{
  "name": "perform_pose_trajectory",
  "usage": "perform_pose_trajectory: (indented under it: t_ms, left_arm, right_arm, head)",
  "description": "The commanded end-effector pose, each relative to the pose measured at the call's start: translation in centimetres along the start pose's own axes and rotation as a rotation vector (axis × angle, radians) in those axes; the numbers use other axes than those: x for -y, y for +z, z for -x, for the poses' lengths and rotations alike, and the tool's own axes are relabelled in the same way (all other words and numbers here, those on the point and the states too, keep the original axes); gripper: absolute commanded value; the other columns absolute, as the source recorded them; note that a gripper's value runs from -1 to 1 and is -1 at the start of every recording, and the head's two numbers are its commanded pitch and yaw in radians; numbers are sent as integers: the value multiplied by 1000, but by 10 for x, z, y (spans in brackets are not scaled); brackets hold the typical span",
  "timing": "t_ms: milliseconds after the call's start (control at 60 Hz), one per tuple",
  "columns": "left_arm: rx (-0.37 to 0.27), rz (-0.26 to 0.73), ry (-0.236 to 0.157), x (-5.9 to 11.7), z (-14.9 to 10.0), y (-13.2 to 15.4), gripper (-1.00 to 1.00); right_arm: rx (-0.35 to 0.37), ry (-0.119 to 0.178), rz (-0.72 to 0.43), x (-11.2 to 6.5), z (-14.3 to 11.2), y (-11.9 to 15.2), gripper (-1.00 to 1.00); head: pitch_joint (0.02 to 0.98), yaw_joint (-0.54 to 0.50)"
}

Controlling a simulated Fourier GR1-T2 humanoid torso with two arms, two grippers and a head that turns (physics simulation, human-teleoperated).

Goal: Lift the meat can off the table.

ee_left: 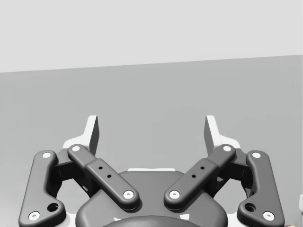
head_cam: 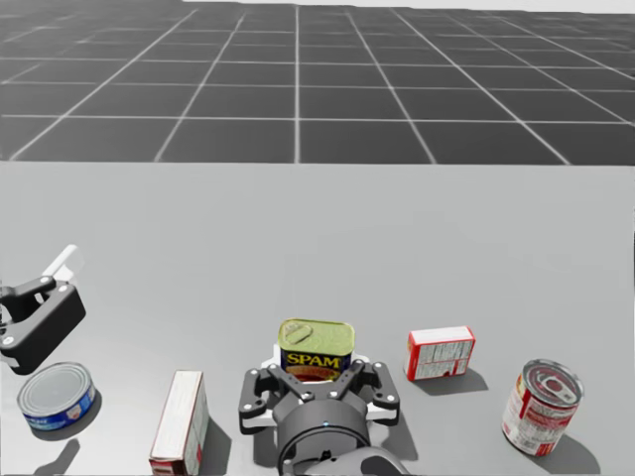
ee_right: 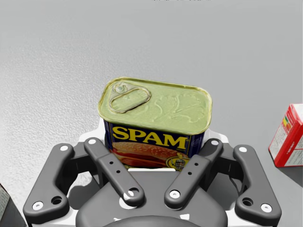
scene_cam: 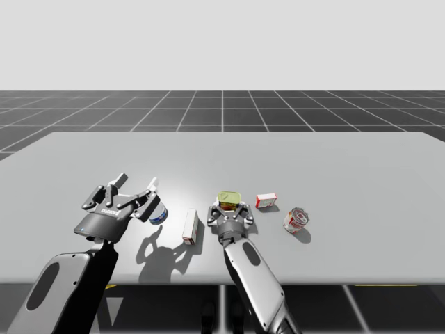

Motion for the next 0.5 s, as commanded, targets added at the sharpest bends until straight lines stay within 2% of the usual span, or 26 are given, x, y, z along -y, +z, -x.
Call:
perform_pose_trajectory:
  t_ms: [17, 217, 433, 500]
  left_arm:
    - [-2, 0, -2, 0, 1, 0, -1000]
    - [-3, -1, -1, 0, 2, -1, -1000]
    - [-2, -2, 0, 0, 2, -1, -1000]
    - [-2, -2, 0, -1, 2, -1, -1000]
  right_arm:
    - [-13, -13, 79, -1, 5, 2, 1000]
    - [4, -5, 79, -1, 4, 4, 1000]
    - [47, -4, 65, 0, -9, 15, 1000]
    - [100, 28, 66, 2, -18, 23, 1000]
  head:
    - [523, -45]
    - [433, -44]
    - [427, -45]
    - [430, -45]
